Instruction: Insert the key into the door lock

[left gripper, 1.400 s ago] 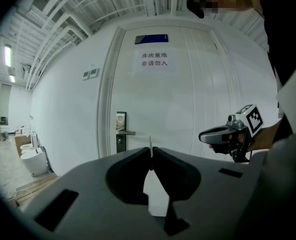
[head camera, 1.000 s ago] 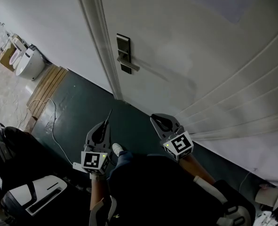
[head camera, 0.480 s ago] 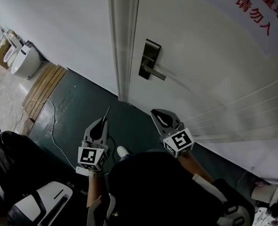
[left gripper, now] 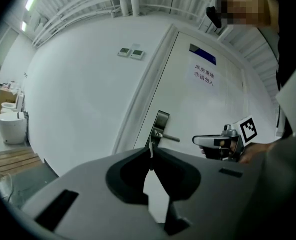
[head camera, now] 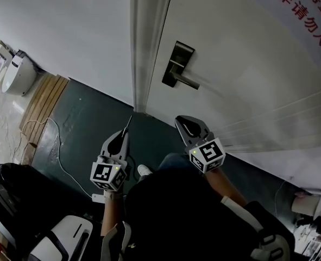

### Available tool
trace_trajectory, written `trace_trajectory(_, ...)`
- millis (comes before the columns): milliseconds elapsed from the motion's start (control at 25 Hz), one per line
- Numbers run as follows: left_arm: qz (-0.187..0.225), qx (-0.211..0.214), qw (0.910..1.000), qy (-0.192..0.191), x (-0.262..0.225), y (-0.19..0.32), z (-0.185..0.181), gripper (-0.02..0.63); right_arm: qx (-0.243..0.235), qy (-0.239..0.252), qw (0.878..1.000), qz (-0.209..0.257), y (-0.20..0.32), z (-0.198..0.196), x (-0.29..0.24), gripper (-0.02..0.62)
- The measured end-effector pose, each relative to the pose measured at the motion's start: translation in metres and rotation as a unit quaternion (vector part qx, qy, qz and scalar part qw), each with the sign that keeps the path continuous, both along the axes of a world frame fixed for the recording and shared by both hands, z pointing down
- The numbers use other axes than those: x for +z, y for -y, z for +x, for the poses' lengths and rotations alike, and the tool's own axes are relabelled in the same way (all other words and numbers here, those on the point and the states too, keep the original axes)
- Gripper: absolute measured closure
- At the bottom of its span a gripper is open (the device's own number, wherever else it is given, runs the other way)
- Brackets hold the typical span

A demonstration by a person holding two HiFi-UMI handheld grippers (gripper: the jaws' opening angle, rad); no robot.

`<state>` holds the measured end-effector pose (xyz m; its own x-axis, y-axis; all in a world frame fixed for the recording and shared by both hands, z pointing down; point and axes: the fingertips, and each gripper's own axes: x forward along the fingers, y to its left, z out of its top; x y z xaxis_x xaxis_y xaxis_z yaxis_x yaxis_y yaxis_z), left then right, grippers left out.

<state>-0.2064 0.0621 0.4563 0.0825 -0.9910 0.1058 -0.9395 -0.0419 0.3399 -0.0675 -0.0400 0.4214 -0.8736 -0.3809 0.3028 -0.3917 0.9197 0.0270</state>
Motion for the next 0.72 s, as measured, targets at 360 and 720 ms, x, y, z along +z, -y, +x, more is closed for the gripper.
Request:
trace_trajectory(360,-0.005,0.034,0.9946,-0.098,0.023,0.060,0.007,0.578,0.032,-0.033,0.999,-0.010,0.038,0.012,0.007,0.566)
trace_trajectory(720,-0.018,0.036,0.9830,-0.179,0.057,0.128,0.012,0.578,0.019,-0.058,0.998,-0.014,0.082,0.007,0.022,0.566)
